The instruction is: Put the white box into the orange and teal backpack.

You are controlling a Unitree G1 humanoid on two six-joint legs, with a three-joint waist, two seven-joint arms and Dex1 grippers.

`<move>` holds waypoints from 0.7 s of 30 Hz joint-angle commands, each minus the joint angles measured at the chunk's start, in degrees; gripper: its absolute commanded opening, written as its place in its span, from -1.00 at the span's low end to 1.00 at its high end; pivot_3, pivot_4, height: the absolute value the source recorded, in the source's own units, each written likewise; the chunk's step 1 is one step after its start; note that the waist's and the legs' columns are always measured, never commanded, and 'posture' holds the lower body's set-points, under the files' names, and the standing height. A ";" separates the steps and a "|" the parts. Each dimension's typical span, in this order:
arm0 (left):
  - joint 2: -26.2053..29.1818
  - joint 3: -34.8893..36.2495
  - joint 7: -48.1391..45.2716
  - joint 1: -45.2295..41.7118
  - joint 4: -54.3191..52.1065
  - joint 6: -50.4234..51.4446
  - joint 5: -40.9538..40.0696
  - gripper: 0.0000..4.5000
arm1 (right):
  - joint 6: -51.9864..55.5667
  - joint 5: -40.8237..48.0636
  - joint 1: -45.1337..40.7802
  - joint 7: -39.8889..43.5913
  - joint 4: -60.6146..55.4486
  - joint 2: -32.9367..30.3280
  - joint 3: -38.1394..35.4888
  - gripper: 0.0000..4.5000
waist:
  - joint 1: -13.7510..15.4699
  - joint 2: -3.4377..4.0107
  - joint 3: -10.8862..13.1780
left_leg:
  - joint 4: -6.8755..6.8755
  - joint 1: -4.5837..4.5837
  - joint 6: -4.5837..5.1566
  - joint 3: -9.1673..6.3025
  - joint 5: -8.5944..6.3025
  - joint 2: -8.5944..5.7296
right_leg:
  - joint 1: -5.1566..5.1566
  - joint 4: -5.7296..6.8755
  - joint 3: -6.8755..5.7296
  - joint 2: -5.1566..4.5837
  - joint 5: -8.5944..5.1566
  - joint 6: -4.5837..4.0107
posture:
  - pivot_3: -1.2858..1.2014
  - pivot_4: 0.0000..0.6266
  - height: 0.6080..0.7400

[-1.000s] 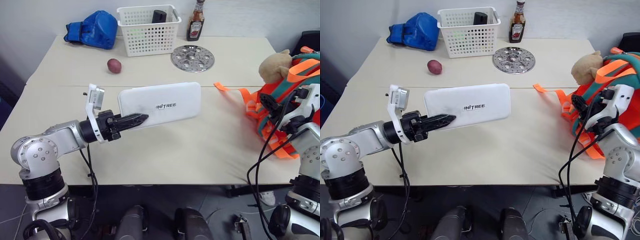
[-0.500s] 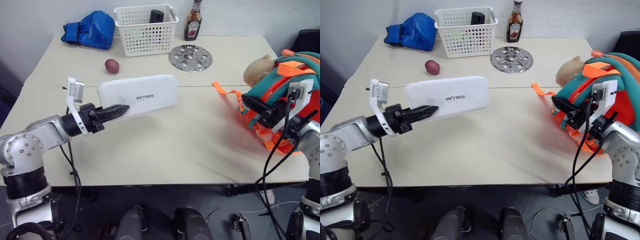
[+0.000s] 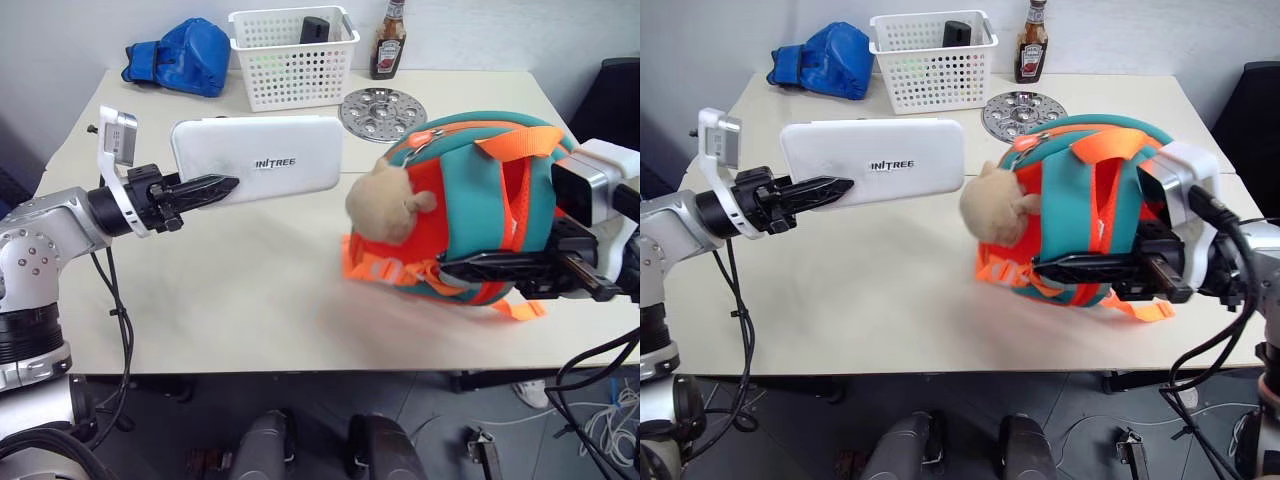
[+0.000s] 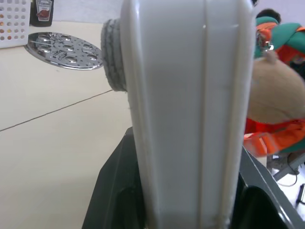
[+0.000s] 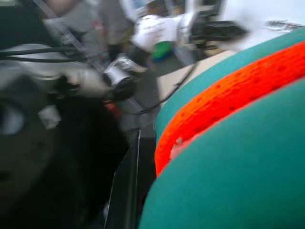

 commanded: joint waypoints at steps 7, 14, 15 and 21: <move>2.15 2.81 -9.71 -1.00 -3.59 -2.32 -5.08 -0.38 | -6.51 -8.29 3.75 6.46 0.85 -2.44 5.10 -1.00 | 0.05 -0.05 0.03 | 0.03 -0.02 0.01 0.03 -0.08 -0.01 | 0.05 -0.10 0.00 -0.05 0.00 0.00 | 0.03 -0.52 1.00; 2.07 -2.55 -13.04 -3.11 -3.83 -6.57 -0.36 -0.38 | -7.83 -9.94 4.21 7.19 1.06 -1.99 6.40 -1.00 | 0.08 -0.08 0.04 | 0.05 -0.02 0.00 0.03 -0.06 -0.02 | 0.05 -0.08 0.01 -0.04 0.00 0.00 | 0.03 -0.52 1.00; 2.31 -3.72 -13.70 -3.17 -3.67 -7.45 0.76 -0.38 | -7.81 -9.88 4.22 7.24 1.07 -2.03 6.39 -1.00 | 0.08 -0.08 0.04 | 0.05 -0.02 0.00 0.03 -0.06 -0.02 | 0.05 -0.08 0.01 -0.04 0.00 0.00 | 0.03 -0.52 1.00; 3.04 -11.75 -20.98 -6.39 -0.60 -12.70 6.79 -0.38 | -8.19 -10.84 3.82 6.70 1.96 -1.51 7.24 -1.00 | 0.23 -0.08 0.04 | 0.06 -0.02 0.01 0.05 -0.05 -0.03 | 0.06 -0.10 0.00 -0.02 0.00 0.00 | 0.03 -0.52 1.00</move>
